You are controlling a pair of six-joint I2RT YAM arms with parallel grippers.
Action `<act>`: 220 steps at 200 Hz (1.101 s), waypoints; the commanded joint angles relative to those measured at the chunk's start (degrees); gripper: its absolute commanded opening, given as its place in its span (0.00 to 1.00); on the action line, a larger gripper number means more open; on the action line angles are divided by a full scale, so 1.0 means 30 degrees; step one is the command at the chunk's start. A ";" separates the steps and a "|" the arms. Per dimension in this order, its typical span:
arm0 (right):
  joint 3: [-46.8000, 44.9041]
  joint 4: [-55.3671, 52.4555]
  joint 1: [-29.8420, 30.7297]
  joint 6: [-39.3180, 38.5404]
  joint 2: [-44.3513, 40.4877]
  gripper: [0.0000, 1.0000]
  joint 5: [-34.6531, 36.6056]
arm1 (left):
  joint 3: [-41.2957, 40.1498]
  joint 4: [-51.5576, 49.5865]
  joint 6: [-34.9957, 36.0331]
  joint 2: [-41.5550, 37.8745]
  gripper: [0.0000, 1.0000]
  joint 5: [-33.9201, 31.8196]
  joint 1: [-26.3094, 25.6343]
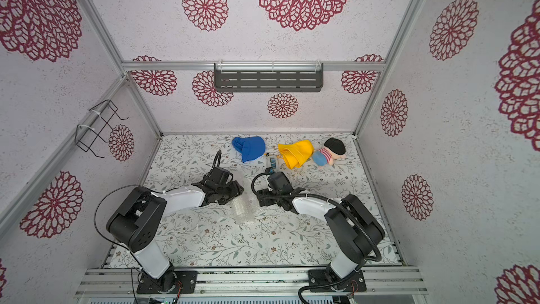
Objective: Wrap vases in bubble wrap
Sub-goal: Wrap the vase in bubble wrap.
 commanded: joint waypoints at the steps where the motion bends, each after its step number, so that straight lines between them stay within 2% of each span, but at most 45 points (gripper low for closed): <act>1: 0.1825 0.0235 -0.0953 0.0168 0.1557 0.70 -0.2784 | -0.0595 -0.3099 0.1316 0.0905 0.25 -0.0848 -0.0195; 25: 0.2253 0.1439 -0.0984 0.1254 0.3263 0.65 -0.6378 | -0.0639 -0.2958 0.1398 0.0791 0.25 -0.0677 -0.0197; 42: 0.2103 0.2342 -0.0985 0.2087 0.4066 0.62 -0.8009 | -0.0849 -0.2680 0.1399 0.0664 0.25 -0.0611 -0.0210; 79: 0.1594 0.3717 -0.0955 0.3481 0.5066 0.57 -1.0010 | -0.0947 -0.2436 0.1361 0.0742 0.25 -0.0380 -0.0195; 157: 0.0331 0.9161 -0.0955 0.7104 0.5967 0.53 -1.3334 | -0.1236 -0.2189 0.1244 0.0566 0.25 -0.0295 -0.0166; 188: -0.0365 1.2599 -0.0955 0.9132 0.6303 0.56 -1.4479 | -0.1414 -0.1990 0.1159 0.0540 0.25 -0.0280 -0.0166; 220: -0.1088 1.6324 -0.0955 1.1325 0.6539 0.73 -1.5371 | -0.1430 -0.1842 0.1149 0.0654 0.25 -0.0202 -0.0166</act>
